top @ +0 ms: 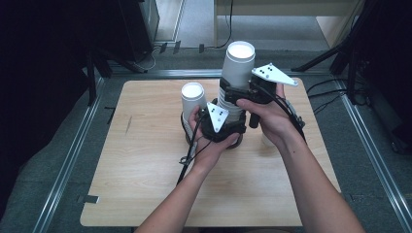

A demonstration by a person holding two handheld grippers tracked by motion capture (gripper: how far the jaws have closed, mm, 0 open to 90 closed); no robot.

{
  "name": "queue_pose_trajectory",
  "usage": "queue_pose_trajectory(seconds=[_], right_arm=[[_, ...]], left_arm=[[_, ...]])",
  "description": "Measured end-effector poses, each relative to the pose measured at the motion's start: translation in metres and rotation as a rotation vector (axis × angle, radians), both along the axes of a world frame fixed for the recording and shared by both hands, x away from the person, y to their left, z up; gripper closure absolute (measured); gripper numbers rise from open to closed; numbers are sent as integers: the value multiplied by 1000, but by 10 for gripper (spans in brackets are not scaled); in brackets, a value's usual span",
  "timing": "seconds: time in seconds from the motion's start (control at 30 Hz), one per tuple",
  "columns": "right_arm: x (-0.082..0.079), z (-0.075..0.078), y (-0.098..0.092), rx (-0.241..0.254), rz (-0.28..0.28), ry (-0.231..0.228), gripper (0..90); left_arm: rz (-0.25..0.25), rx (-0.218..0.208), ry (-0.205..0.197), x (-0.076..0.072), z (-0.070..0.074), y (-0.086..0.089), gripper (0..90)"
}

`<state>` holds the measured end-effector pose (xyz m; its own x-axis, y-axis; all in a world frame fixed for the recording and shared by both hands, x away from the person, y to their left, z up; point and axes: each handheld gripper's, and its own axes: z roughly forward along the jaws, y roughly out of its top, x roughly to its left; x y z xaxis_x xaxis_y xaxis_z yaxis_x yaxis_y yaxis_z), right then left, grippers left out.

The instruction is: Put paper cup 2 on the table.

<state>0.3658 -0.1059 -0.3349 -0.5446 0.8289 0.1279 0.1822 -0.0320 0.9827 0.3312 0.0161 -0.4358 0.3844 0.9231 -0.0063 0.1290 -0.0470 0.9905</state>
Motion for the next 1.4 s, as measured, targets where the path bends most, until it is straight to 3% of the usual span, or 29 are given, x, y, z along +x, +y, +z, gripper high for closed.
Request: queue_pose_trajectory(seconds=[0.67, 0.8, 1.0, 1.1, 1.4], right_arm=[[-2, 11, 2, 6, -20, -39, 117], [-4, 13, 2, -13, -27, -40, 124], [-5, 17, 3, 6, -32, -66, 126], [-5, 20, 3, 47, -33, -65, 127], [-7, 26, 7, 35, -60, -100, 133]], left_arm=[[-12, 2, 7, -1, 1, 3, 83], [-16, 7, 8, -1, 1, 4, 84], [-17, 5, 8, -1, 1, 3, 85], [-15, 5, 8, -1, 1, 3, 85], [-16, 6, 9, -1, 1, 4, 88]])
